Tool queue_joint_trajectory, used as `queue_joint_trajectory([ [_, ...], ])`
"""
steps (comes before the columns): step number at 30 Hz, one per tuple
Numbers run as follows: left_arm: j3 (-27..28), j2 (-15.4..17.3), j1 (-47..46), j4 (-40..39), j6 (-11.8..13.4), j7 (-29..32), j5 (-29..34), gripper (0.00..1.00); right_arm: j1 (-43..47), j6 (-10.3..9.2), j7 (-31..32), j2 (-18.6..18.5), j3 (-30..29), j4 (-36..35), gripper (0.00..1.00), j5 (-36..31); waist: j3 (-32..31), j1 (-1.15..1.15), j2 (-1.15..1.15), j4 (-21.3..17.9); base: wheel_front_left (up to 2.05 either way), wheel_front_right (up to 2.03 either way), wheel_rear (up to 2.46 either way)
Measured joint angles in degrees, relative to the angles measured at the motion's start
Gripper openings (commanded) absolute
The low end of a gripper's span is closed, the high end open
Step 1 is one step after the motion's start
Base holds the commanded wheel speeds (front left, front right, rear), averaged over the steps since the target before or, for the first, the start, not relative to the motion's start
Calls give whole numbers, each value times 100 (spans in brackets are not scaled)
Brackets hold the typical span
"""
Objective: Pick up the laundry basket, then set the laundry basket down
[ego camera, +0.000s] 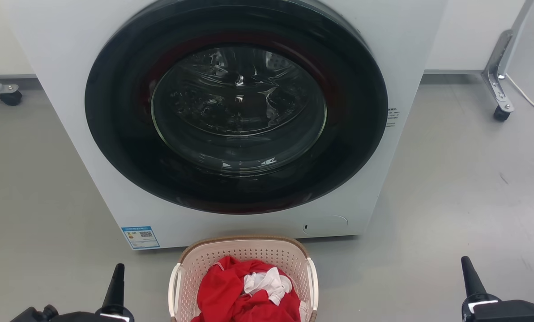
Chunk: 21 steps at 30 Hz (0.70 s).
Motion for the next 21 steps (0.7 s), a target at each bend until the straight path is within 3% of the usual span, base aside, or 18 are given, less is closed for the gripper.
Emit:
queue_joint_trajectory([
  [21,303,-49,-353,233,-294,405,-1653,0,-315,305,400,16,-436,244,0,1567,46,0,0,-23,0,0,0],
])
